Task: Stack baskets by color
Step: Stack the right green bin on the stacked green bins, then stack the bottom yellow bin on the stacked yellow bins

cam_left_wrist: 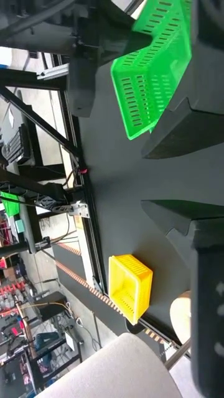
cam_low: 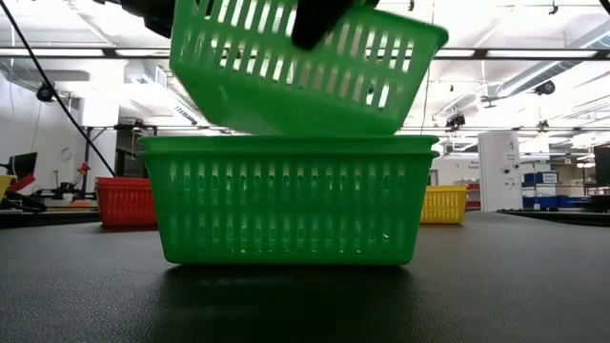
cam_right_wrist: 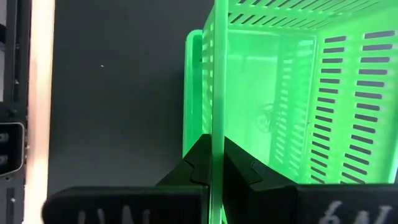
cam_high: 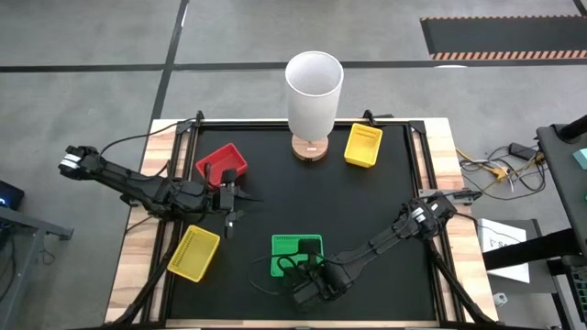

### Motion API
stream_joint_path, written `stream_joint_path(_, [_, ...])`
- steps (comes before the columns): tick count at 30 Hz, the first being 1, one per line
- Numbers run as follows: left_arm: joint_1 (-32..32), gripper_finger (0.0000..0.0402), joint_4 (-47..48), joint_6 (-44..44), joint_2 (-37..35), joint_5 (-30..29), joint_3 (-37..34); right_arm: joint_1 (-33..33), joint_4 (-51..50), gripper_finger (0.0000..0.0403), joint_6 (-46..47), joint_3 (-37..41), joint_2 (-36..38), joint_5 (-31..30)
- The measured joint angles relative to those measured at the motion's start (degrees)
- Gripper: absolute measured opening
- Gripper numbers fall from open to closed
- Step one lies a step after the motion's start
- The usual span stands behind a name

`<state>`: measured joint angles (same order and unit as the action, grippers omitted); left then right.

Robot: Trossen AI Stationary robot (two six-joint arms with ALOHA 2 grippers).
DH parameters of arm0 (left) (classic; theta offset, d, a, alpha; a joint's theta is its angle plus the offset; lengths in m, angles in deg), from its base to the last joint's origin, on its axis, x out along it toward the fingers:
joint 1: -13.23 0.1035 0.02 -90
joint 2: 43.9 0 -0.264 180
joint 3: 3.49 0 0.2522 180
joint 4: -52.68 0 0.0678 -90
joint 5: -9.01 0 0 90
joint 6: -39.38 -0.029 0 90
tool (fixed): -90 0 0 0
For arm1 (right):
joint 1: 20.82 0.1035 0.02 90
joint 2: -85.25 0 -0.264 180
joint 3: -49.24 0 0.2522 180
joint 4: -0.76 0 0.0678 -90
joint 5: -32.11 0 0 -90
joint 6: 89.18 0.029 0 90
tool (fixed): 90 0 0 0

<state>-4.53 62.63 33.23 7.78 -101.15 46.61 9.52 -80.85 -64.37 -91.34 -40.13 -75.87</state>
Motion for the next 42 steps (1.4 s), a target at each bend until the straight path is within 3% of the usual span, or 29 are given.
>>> stream_joint_path(16, [0.0, 0.01, 0.0, 1.4, 0.0, 0.0, 0.0, -0.5, 1.6, 0.0012, 0.7, 5.1, 0.0, 0.1])
stream_joint_path(27, [0.0, 0.01, 0.2, 1.4, 0.0, 0.0, -0.1, -1.0, 2.4, 0.011, -0.7, 5.1, 0.5, 0.0])
stream_joint_path(33, [0.0, 0.01, 0.3, 2.4, 0.0, 0.0, -0.1, -0.7, 0.3, 0.0141, -3.9, 4.7, 3.1, 0.0])
stream_joint_path(42, [-2.3, 0.01, 0.3, 13.5, 2.8, 0.3, -0.2, 2.8, 5.2, 0.0116, -16.4, 10.8, 8.3, -6.1])
